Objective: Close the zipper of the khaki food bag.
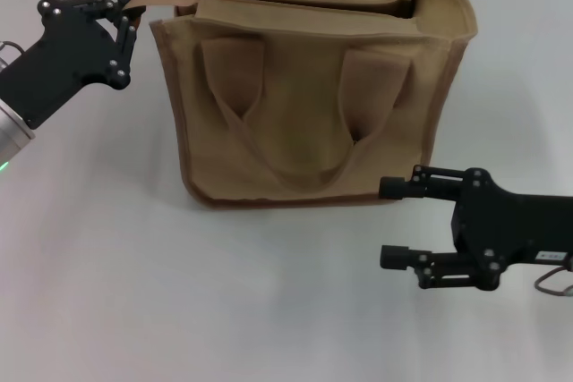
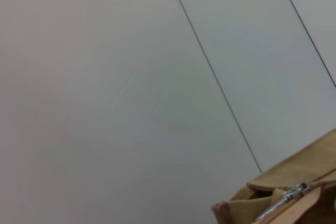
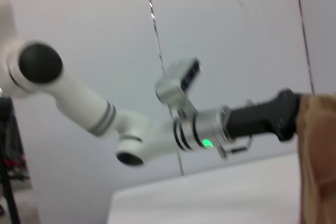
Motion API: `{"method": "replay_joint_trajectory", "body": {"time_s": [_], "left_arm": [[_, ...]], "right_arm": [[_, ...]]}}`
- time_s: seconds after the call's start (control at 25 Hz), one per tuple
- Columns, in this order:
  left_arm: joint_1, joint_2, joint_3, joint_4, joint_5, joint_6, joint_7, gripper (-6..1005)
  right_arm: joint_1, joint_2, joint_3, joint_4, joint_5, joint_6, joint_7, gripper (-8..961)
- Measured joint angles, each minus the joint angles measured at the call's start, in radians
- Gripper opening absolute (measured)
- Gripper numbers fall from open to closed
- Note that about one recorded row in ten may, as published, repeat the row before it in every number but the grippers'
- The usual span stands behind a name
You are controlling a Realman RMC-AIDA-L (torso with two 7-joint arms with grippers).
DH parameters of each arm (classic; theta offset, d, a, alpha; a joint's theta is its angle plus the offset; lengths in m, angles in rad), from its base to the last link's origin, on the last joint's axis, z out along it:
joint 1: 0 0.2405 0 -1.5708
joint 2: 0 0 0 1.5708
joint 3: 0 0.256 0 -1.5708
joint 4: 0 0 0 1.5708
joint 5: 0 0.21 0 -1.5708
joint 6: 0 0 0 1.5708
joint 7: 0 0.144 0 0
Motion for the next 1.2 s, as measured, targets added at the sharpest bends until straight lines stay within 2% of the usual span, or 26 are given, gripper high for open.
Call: {"method": "replay_joint_trajectory", "body": {"time_s": [0.2, 0.44, 0.8, 1.04, 1.2], "left_arm": [[0.002, 0.0, 0.003, -0.009, -0.002, 0.007, 0.002, 14], [0.012, -0.001, -0.003, -0.01, -0.007, 0.049, 0.011, 14], [0.02, -0.001, -0.006, -0.01, -0.01, 0.106, 0.027, 14], [0.015, -0.001, -0.006, -0.01, -0.011, 0.122, 0.028, 14], [0.013, -0.001, -0.006, -0.01, -0.011, 0.122, 0.028, 14]], "right_arm": [[0.02, -0.013, 0.001, 0.0, 0.063, -0.094, 0.097, 758], [0.06, -0.024, 0.001, -0.01, 0.144, -0.124, 0.249, 759], [0.129, -0.027, 0.002, -0.016, 0.261, -0.072, 0.421, 758], [0.204, -0.026, -0.002, -0.023, 0.268, 0.003, 0.532, 759], [0.279, -0.03, -0.024, -0.029, 0.259, 0.07, 0.668, 758]]}}
